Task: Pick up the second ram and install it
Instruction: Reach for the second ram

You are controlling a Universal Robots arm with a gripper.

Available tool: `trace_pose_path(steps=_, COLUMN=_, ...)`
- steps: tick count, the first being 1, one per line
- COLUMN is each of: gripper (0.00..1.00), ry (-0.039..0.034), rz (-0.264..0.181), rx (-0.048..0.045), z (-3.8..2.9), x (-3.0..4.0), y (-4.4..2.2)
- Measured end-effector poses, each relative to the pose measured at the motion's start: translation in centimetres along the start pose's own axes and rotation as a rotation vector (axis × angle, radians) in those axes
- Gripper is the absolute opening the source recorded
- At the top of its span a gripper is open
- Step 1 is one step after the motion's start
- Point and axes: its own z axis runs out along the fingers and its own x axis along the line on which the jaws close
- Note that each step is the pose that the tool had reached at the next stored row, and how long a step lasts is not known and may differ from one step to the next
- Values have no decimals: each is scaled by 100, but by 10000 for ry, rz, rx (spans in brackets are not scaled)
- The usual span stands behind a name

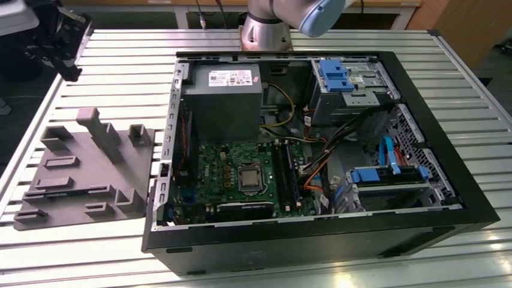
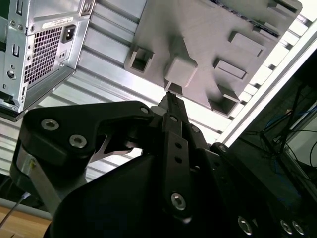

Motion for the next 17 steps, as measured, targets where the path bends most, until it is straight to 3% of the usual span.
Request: trace_pose_path(steps=17, gripper=11, ry=-3, rz=-1, rx=44, z=24, x=46, y=-32)
